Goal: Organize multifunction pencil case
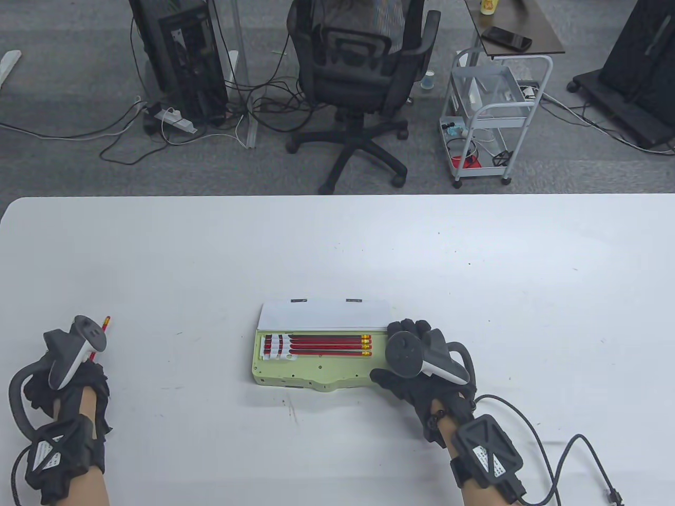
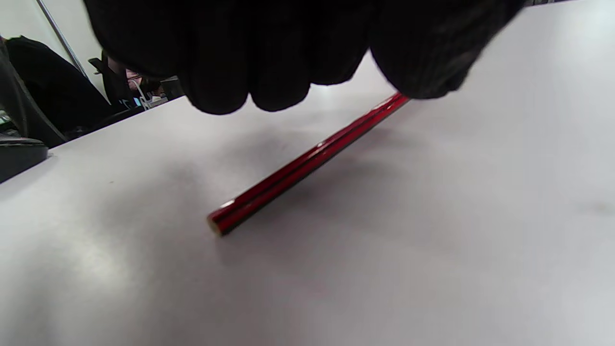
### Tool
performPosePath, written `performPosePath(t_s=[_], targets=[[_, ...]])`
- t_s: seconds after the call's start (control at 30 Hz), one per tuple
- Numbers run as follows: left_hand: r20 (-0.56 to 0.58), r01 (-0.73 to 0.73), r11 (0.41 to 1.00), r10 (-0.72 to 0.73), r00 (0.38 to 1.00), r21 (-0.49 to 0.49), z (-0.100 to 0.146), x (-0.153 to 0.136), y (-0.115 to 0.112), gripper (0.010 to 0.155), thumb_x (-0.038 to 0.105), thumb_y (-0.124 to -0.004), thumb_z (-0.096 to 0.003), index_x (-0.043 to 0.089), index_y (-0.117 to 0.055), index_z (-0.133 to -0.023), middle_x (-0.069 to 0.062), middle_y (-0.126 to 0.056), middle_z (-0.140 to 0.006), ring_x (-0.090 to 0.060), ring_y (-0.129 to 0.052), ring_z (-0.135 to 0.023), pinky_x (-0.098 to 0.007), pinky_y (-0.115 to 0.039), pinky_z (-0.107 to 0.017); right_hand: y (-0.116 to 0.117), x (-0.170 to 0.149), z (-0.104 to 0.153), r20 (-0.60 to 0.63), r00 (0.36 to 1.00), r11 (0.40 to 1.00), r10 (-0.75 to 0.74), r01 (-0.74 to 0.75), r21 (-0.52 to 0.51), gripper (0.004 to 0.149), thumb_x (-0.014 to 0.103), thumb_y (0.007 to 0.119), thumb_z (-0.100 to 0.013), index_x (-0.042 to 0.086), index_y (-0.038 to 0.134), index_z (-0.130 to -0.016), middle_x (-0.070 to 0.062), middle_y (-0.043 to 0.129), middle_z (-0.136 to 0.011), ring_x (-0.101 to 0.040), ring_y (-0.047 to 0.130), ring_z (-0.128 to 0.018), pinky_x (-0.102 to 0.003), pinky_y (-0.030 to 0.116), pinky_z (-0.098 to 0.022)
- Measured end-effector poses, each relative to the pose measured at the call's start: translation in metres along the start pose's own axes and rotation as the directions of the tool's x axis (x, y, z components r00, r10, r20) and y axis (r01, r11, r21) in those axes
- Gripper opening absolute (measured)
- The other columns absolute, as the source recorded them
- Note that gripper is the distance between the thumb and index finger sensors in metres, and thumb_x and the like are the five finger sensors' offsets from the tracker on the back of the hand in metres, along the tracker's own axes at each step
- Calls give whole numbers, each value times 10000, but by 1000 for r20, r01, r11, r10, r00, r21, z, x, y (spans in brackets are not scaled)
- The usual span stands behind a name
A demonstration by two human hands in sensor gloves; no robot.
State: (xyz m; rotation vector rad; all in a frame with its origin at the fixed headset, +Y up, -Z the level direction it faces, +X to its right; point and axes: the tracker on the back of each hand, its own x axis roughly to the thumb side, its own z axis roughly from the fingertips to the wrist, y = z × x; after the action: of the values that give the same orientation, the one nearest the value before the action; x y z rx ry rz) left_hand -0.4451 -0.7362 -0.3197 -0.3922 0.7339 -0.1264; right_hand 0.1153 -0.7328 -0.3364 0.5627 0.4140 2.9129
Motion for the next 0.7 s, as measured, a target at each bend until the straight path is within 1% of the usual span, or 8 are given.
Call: performPosePath(t_s=[0.07, 0.2, 0.23, 0.27, 0.3, 0.47, 0.57, 0.7], targets=[[-14, 9, 1000, -9, 1000, -11, -2, 1, -4, 614, 426, -802, -467, 187, -683, -1020, -141, -804, -1035, -412, -847, -891, -625, -708, -630, 0, 0, 0, 0, 1000, 1000, 0, 0, 0, 967, 556, 584, -494, -87, 219, -1119, -410, 230, -1104, -674, 268, -989, -753, 350, -690], [0, 88, 996, -88, 996, 7, -4, 10, -11, 551, 402, -813, -469, 202, -743, -979, -111, -853, -1000, -390, -886, -864, -615, -730, -621, 0, 0, 0, 0, 1000, 1000, 2, -2, 0, 969, 556, 583, -494, -89, 220, -1119, -410, 231, -1104, -673, 271, -990, -754, 351, -690], [-2, 99, 995, -99, 995, 11, -3, 12, -12, 549, 397, -804, -469, 191, -738, -973, -121, -846, -993, -386, -887, -859, -611, -733, -620, 0, 0, 0, 0, 1000, 1000, 2, -2, 0, 968, 556, 582, -494, -88, 219, -1119, -410, 215, -1108, -674, 271, -990, -754, 351, -690], [-6, 99, 994, -99, 995, 36, -3, 14, -12, 541, 386, -812, -464, 181, -757, -962, -127, -861, -981, -392, -894, -850, -616, -733, -618, 0, 0, 0, 0, 1000, 1000, 2, -2, 0, 968, 557, 582, -494, -87, 220, -1119, -410, 219, -1107, -673, 273, -990, -754, 352, -690], [-5, 104, 994, -104, 995, 25, -4, 15, -12, 537, 377, -814, -466, 170, -760, -958, -130, -864, -975, -389, -898, -846, -615, -736, -617, 0, 0, 0, 0, 1000, 1000, 7, -7, 1, 968, 557, 581, -494, -87, 220, -1119, -410, 220, -1107, -673, 273, -991, -755, 352, -690], [-28, 118, 992, -116, 993, 50, -2, 22, -10, 480, 331, -833, -455, 155, -804, -901, -121, -906, -916, -371, -933, -807, -608, -757, -601, 0, 1, 0, 0, 1000, 1000, 13, -13, 2, 969, 556, 581, -494, -89, 219, -1119, -411, 225, -1106, -673, 275, -992, -754, 355, -691], [-28, 156, 985, -155, 988, 73, -3, 27, -9, 438, 307, -851, -445, 156, -839, -857, -103, -949, -860, -347, -973, -760, -597, -785, -578, 0, 1, 0, 0, 1000, 1000, 15, -15, 2, 968, 556, 581, -494, -89, 220, -1119, -411, 229, -1105, -675, 277, -991, -754, 355, -691], [-9, 210, 973, -210, 978, 94, -3, 32, -11, 427, 304, -834, -451, 145, -841, -847, -100, -959, -835, -330, -984, -734, -594, -792, -569, 0, 2, 0, 0, 1000, 1000, 18, -18, 3, 967, 555, 581, -495, -91, 221, -1118, -413, 226, -1105, -675, 277, -991, -754, 355, -691]])
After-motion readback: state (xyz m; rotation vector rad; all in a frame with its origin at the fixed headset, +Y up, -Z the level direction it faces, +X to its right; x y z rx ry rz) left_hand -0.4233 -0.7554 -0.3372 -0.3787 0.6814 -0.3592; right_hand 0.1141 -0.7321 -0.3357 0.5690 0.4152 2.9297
